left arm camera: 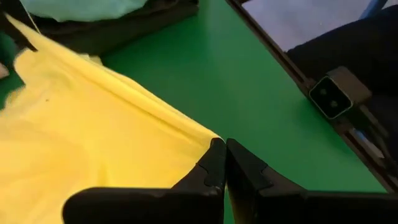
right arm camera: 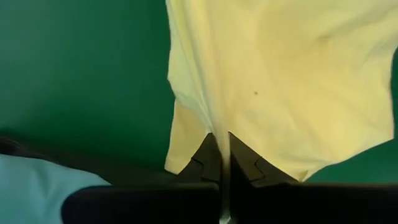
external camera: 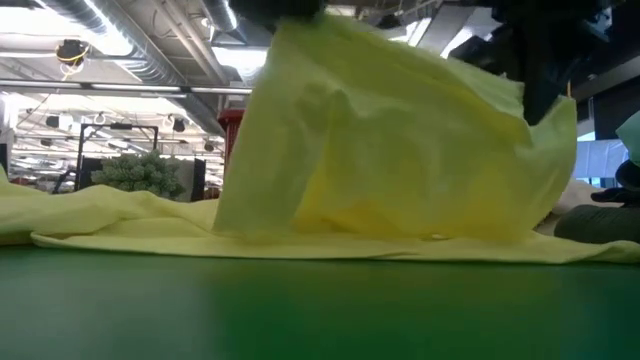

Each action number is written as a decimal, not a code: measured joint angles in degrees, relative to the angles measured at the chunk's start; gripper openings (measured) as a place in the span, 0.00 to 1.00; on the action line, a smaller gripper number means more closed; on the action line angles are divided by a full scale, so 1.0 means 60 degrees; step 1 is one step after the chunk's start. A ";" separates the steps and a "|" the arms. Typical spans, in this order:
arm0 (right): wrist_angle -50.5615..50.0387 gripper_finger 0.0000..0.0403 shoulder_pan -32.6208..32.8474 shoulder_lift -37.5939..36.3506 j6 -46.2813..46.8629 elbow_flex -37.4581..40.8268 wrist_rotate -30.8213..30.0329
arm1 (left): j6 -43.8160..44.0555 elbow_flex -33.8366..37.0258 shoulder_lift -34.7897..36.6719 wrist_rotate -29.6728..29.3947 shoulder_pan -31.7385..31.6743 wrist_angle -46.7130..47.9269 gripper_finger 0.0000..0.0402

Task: Fold Laundry from Bin
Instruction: Fold the yellow shirt

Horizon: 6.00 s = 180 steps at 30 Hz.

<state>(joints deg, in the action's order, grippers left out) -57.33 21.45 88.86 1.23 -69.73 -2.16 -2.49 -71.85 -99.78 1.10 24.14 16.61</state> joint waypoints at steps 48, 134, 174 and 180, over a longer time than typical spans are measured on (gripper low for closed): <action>-0.0672 0.48 -0.0011 0.0688 0.1112 0.0501 0.0194 | 0.3104 0.2862 -0.0092 -0.1235 -0.0445 0.2991 0.31; 0.6283 0.49 0.0547 0.1650 0.0479 0.1676 -0.3301 | 0.1130 0.2105 -0.0861 -0.2152 -0.1082 0.0136 0.31; 0.6185 0.48 0.0554 0.1715 0.1465 0.2514 -0.2880 | 0.1206 0.2693 -0.0883 -0.1803 -0.1020 -0.1098 0.31; 0.6815 0.48 0.0554 0.1712 0.1237 0.2514 -0.2891 | 0.0597 0.2352 -0.0883 -0.2678 -0.1013 -0.1832 0.31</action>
<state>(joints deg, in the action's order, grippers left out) -16.44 24.77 99.13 8.66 -54.65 -19.51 1.10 -57.74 -105.08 -14.96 18.06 5.61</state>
